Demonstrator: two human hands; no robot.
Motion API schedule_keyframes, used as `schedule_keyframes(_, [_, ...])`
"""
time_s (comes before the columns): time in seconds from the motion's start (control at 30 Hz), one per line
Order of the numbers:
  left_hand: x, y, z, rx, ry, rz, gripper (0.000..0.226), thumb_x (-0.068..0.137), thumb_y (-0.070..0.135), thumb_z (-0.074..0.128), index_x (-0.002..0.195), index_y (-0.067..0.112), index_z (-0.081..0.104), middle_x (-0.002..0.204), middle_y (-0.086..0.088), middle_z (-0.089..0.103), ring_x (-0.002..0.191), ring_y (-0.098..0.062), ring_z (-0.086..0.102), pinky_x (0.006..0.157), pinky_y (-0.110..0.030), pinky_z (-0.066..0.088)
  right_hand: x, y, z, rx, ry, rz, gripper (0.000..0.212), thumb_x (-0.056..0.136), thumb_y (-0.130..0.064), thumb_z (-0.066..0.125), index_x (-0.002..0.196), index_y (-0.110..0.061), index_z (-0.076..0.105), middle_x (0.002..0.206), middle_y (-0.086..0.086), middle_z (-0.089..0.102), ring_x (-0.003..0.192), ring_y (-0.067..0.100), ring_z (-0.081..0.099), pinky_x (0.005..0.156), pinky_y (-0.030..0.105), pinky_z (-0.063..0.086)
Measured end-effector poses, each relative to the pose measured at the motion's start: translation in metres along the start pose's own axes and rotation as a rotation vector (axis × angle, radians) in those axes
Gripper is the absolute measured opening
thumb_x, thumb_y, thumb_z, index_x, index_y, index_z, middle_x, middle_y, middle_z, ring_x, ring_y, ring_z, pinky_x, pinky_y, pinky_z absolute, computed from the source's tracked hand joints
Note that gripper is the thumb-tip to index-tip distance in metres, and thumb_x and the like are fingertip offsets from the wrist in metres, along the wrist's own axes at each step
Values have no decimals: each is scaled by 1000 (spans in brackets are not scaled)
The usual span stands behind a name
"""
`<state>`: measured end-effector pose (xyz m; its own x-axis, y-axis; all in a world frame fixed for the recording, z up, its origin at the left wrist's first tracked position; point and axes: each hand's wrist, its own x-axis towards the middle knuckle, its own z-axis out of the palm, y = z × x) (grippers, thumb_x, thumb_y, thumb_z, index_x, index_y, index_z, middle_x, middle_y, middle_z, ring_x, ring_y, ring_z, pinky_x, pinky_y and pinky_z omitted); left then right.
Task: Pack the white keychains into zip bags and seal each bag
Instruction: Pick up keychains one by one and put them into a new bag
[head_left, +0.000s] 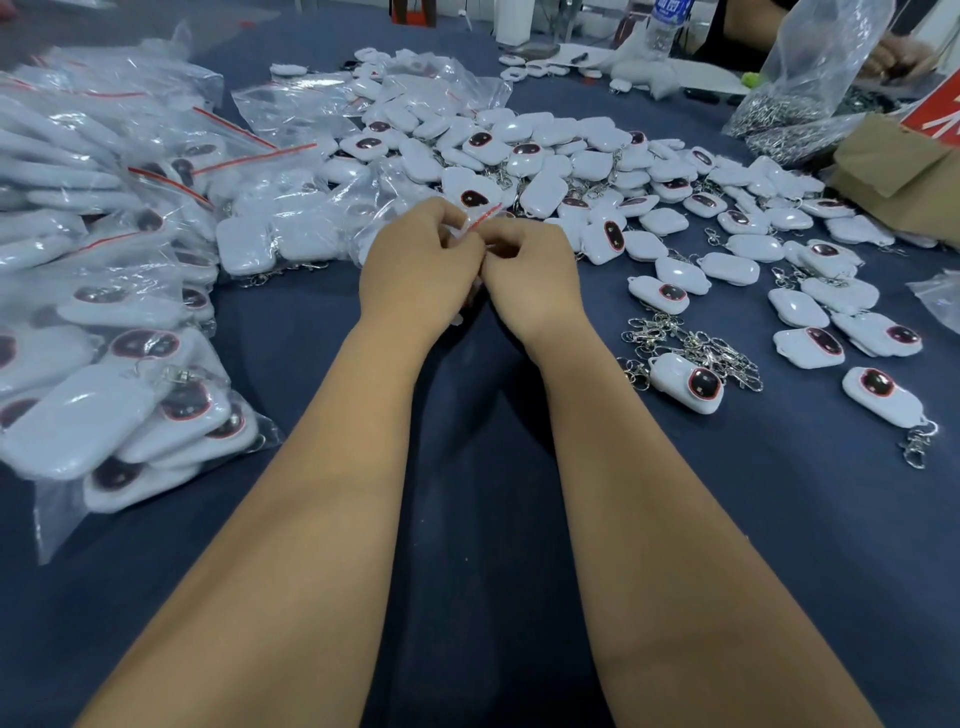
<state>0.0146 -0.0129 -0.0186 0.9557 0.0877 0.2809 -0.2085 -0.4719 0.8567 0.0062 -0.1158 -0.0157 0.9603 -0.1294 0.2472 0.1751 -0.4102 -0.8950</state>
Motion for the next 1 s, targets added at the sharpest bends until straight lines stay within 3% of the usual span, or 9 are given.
schedule_keyframes(0.1, [0, -2, 1, 155, -42, 33, 16, 85, 27, 57, 99, 32, 61, 72, 11, 60, 71, -16, 64, 63, -29, 48, 4, 4, -10, -85, 235, 28, 37, 81, 3, 50, 101, -18, 72, 109, 0, 69, 97, 12, 60, 90, 25, 47])
schedule_keyframes(0.17, [0, -3, 2, 237, -33, 73, 15, 86, 29, 58, 101, 30, 61, 74, 11, 55, 80, -19, 61, 61, -30, 41, 7, 10, -21, -225, 291, 37, 47, 84, -1, 49, 123, -21, 64, 129, -3, 59, 121, 17, 48, 101, 26, 36])
schedule_keyframes(0.27, [0, -5, 2, 290, 19, 68, 13, 87, 25, 56, 99, 25, 62, 81, 9, 57, 83, -20, 56, 61, -30, 34, 10, 14, -28, -367, 213, 128, 64, 86, -9, 51, 147, -27, 41, 147, -1, 44, 138, 24, 32, 111, 36, 28])
schedule_keyframes(0.37, [0, -6, -3, 378, 132, 18, 28, 80, 5, 52, 99, 23, 62, 89, 4, 55, 84, -22, 47, 63, -31, 30, 10, 17, -24, -525, 79, 185, 70, 88, -16, 51, 153, -29, 28, 157, 2, 33, 149, 23, 13, 118, 40, 13])
schedule_keyframes(0.5, [1, -8, -13, 410, 237, -43, 34, 76, -2, 49, 96, 23, 61, 91, 3, 53, 82, -21, 42, 62, -32, 28, 10, 18, -24, -619, 158, 149, 59, 84, -17, 55, 141, -29, 46, 137, -4, 49, 133, 25, 29, 105, 38, 21])
schedule_keyframes(0.7, [-1, -2, -5, 438, 205, 8, 18, 85, 17, 51, 98, 19, 64, 89, 2, 59, 80, -22, 46, 64, -32, 31, 9, 17, -23, -749, 181, 238, 38, 85, -23, 53, 122, -24, 57, 132, 1, 50, 127, 28, 31, 99, 41, 23])
schedule_keyframes(0.83, [1, -1, 3, 379, 111, 47, 18, 88, 20, 52, 100, 17, 65, 90, 1, 68, 87, -23, 57, 65, -31, 35, 9, 16, -23, -762, 270, 189, 16, 92, -21, 45, 96, -20, 61, 106, -1, 60, 118, 27, 36, 94, 41, 25])
schedule_keyframes(0.9, [1, -1, 3, 318, 124, 29, 19, 91, 20, 52, 105, 18, 64, 90, 4, 68, 87, -19, 57, 67, -29, 33, 10, 14, -23, -635, 289, 139, 23, 99, -27, 40, 81, -20, 52, 86, -2, 55, 102, 23, 43, 88, 38, 28])
schedule_keyframes(1.0, [-1, -2, 2, 169, 183, -11, 24, 92, 14, 50, 113, 23, 56, 82, 6, 65, 79, -17, 57, 66, -32, 36, 8, 7, -20, -9, 256, 117, 33, 101, -25, 44, 69, -17, 40, 73, 3, 48, 69, 15, 52, 67, 30, 36])
